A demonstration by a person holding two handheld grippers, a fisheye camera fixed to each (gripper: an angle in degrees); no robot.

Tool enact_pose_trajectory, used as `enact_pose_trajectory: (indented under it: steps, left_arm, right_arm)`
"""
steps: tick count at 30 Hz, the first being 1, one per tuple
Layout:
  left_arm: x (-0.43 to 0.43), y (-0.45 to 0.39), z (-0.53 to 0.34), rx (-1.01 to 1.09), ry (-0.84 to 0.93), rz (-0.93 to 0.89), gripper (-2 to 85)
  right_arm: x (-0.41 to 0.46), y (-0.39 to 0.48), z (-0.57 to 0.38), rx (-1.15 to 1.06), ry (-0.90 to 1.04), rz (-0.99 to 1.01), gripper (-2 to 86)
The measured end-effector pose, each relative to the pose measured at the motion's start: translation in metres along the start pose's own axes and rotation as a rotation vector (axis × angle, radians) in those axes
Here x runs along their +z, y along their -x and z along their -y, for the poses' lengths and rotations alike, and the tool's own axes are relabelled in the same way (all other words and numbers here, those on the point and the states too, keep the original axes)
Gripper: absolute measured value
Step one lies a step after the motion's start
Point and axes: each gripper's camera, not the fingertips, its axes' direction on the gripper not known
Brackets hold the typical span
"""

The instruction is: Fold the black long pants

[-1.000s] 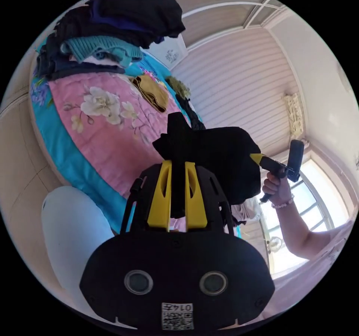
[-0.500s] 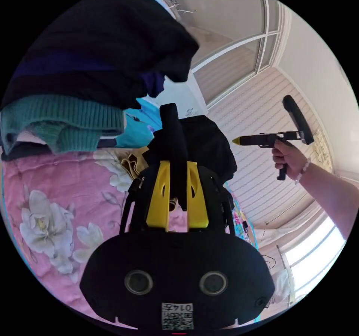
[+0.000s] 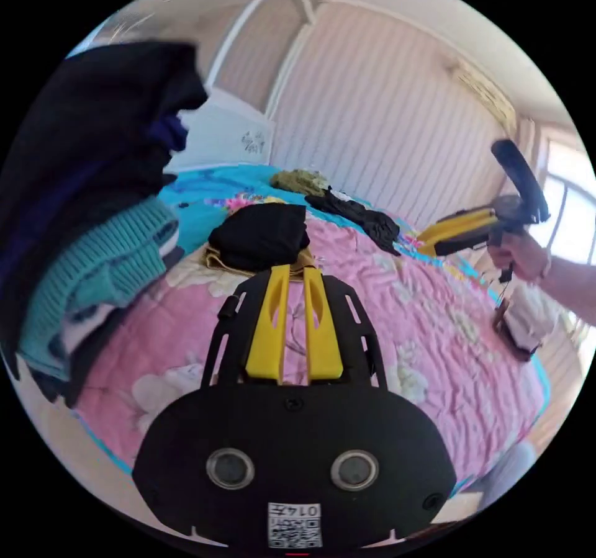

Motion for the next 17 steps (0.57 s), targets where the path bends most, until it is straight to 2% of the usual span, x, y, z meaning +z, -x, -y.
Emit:
enact_pose_trajectory:
  steps: [1, 5, 10, 13, 17]
  left_arm:
    - [-0.027, -0.031, -0.002, 0.123, -0.039, 0.018, 4.6]
    - [-0.087, -0.102, -0.002, 0.222, -0.048, -0.120, 5.0]
    - [-0.157, -0.220, 0.015, 0.537, -0.134, -0.169, 5.6]
    - [-0.179, -0.267, 0.029, 0.617, -0.202, -0.190, 5.6]
    - [-0.202, -0.345, 0.060, 0.662, -0.303, -0.362, 6.5]
  right_arm:
    - [-0.012, 0.006, -0.032, 0.056, -0.017, -0.006, 9.4]
    - [-0.055, 0.038, -0.141, 0.223, -0.056, -0.057, 10.2]
    - [-0.103, 0.074, -0.255, 0.382, -0.094, -0.124, 11.0]
    - [-0.127, 0.089, -0.322, 0.480, -0.138, -0.162, 11.4]
    - [-0.155, 0.099, -0.412, 0.587, -0.185, -0.244, 11.7]
